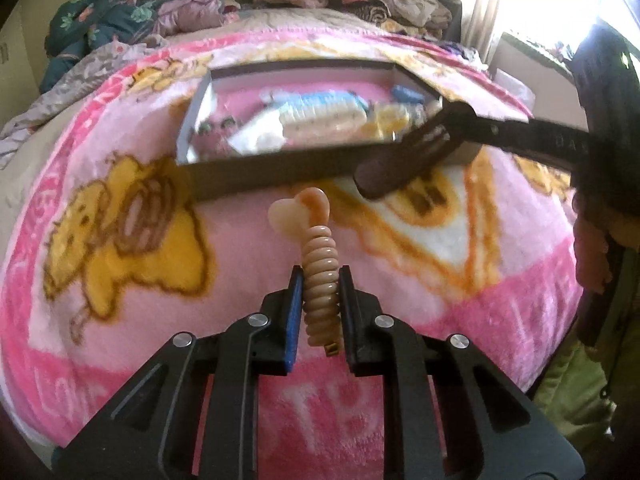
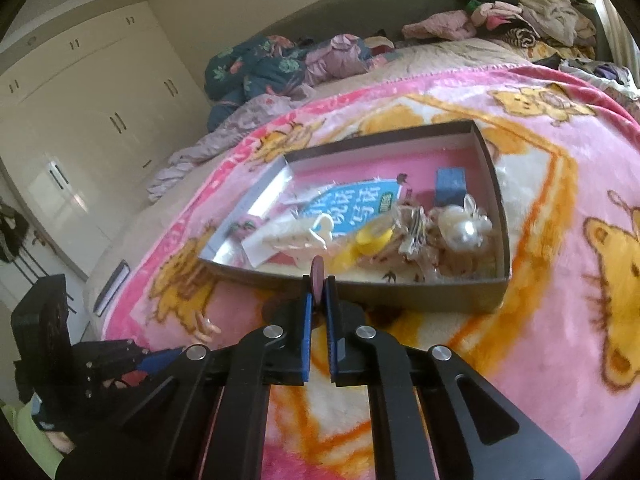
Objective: Organize jewelry
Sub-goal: 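Grasp the peach coiled hair tie with the left tool while the right tool grasps the brown claw clip, then carry the coiled tie and brown claw clip into the tray and open both tools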
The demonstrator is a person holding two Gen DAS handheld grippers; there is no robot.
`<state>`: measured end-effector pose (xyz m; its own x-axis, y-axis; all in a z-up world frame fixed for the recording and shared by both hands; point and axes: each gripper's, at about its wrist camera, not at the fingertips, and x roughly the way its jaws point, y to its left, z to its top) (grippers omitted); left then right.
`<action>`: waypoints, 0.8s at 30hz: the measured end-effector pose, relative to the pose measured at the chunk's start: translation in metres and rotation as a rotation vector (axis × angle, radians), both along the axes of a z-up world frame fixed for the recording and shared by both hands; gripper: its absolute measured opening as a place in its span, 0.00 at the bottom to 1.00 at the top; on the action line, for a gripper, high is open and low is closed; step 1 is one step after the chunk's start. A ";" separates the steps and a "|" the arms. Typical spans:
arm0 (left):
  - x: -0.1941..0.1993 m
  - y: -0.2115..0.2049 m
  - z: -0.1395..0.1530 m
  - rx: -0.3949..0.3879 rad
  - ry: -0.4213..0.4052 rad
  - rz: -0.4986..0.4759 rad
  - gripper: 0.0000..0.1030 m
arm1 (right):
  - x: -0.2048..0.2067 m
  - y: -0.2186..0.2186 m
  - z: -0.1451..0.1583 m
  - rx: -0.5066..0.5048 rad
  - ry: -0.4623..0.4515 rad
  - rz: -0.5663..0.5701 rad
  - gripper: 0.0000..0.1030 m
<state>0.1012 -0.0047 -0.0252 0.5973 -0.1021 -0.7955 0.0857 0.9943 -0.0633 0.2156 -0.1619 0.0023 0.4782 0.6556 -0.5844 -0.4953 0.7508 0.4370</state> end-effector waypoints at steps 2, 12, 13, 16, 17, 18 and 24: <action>0.007 0.002 0.011 -0.004 -0.019 0.006 0.10 | 0.002 -0.004 0.006 0.020 -0.001 -0.001 0.05; 0.055 0.009 0.045 0.015 -0.085 0.026 0.10 | 0.022 -0.022 0.044 0.068 -0.057 -0.058 0.05; 0.058 0.010 0.045 0.015 -0.085 0.028 0.10 | 0.024 -0.023 0.045 0.067 -0.060 -0.066 0.05; 0.072 0.013 0.046 0.003 -0.081 0.038 0.10 | 0.036 -0.029 0.046 0.064 -0.061 -0.098 0.05; 0.077 0.014 0.046 -0.002 -0.079 0.043 0.10 | 0.039 -0.031 0.046 0.060 -0.061 -0.106 0.05; 0.081 0.016 0.046 -0.006 -0.077 0.046 0.10 | 0.043 -0.032 0.045 0.056 -0.058 -0.117 0.05; 0.102 0.021 0.043 -0.033 -0.061 0.059 0.10 | 0.061 -0.044 0.036 0.052 -0.031 -0.174 0.05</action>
<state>0.2036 0.0165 0.0180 0.6506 -0.0907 -0.7540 0.0315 0.9952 -0.0925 0.2770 -0.2058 0.0388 0.6045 0.5904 -0.5347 -0.3739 0.8031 0.4640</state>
